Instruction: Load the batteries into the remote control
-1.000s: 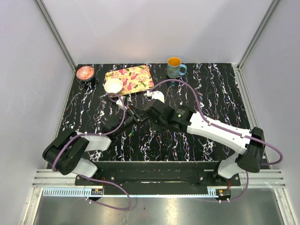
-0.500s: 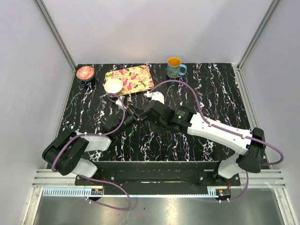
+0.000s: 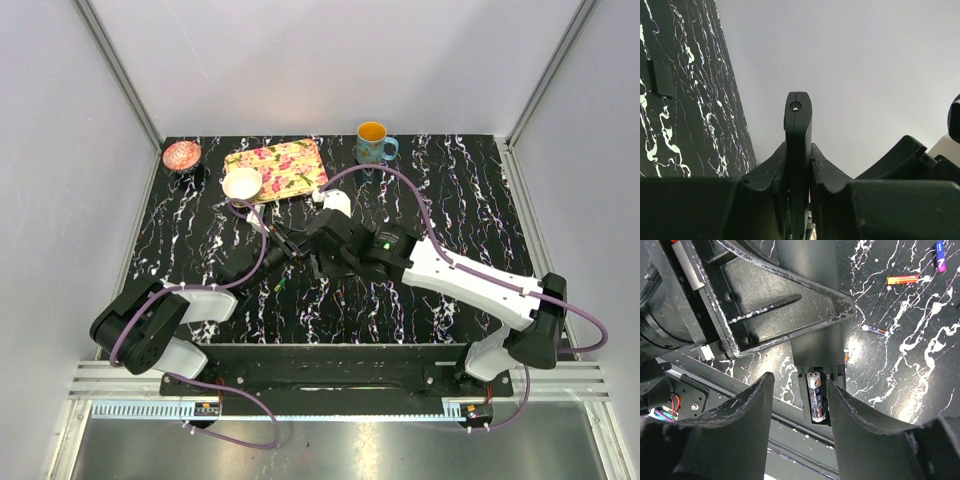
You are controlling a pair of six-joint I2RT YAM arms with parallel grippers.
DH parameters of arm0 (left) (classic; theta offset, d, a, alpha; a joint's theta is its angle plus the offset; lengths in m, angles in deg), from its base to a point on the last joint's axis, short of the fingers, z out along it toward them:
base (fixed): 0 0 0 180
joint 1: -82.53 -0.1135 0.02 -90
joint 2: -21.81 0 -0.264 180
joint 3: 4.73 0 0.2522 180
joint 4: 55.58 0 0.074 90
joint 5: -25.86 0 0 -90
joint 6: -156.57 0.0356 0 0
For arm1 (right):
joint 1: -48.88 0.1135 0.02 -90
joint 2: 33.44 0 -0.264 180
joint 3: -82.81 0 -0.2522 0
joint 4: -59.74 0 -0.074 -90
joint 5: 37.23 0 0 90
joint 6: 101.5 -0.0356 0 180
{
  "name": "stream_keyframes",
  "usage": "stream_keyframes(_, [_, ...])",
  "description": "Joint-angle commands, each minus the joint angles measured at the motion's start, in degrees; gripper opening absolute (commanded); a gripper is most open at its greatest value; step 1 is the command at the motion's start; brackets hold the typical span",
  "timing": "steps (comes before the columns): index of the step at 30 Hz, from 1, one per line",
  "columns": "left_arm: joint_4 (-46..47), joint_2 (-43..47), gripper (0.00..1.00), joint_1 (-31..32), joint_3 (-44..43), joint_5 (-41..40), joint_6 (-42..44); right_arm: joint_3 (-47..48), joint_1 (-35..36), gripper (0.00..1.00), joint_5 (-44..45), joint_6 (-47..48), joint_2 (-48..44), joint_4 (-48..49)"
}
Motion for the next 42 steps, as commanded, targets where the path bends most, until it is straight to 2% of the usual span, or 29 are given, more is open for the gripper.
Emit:
stream_keyframes(1, [10.25, 0.70, 0.00, 0.24, -0.65, -0.65, -1.38, 3.91, 0.17, 0.57, 5.73, 1.06, -1.86, -3.31])
stream_keyframes(5, [10.86, 0.70, 0.00, 0.24, -0.56, -0.56, -1.46, 4.97, 0.17, 0.58, 7.84, 1.23, -2.74, -4.99])
stream_keyframes(9, [11.39, 0.96, 0.00, 0.24, -0.38, -0.48, -1.38, 3.93, 0.17, 0.59, 9.86, 0.54, -7.46, -5.52])
stream_keyframes(10, [11.39, 0.96, 0.00, 0.32, -0.38, -0.65, -1.11, 2.69, 0.17, 0.60, 11.09, -1.64, -8.79, -4.39])
stream_keyframes(11, [11.57, 1.05, 0.00, 0.33, -0.21, -0.91, -0.94, 1.29, -0.09, 0.65, 11.10, -2.97, -10.37, -3.59])
stream_keyframes(12, [11.74, 1.14, 0.00, 0.24, -0.21, -0.92, -0.50, -2.20, -0.88, 0.75, 9.62, -4.03, -13.52, -2.54])
stream_keyframes(14, [12.01, 1.40, 0.00, 0.24, -0.03, -1.61, 0.03, -6.61, -6.66, 0.80, -2.21, -7.45, -16.52, 3.07])
stream_keyframes(15, [12.18, 1.40, 0.00, 0.24, -0.03, -1.88, 0.47, -11.77, -8.95, 0.83, -7.22, -8.77, -19.32, 5.71])
stream_keyframes(16, [12.36, 1.49, 0.00, 0.24, -0.03, -2.40, 0.73, -14.26, -12.80, 0.84, -15.45, -12.09, -20.57, 10.61])
stream_keyframes(22, [12.45, 2.19, 0.00, 0.24, -1.08, -4.25, 2.84, -22.27, -16.97, 0.90, -31.50, -21.33, -21.29, 20.82])
stream_keyframes(25, [11.66, 2.72, 0.00, 0.24, -1.96, -4.61, 4.16, -23.60, -17.58, 0.92, -35.91, -24.33, -19.97, 24.35])
stream_keyframes(31, [11.57, 2.72, 0.00, 0.32, -2.05, -4.61, 4.78, -24.74, -19.16, 0.95, -38.64, -26.53, -17.94, 26.73])
stream_keyframes(42, [12.36, 4.21, 0.00, 0.33, -0.82, -5.66, 6.18, -29.40, -22.24, 0.90, -41.81, -31.20, -18.12, 30.69])
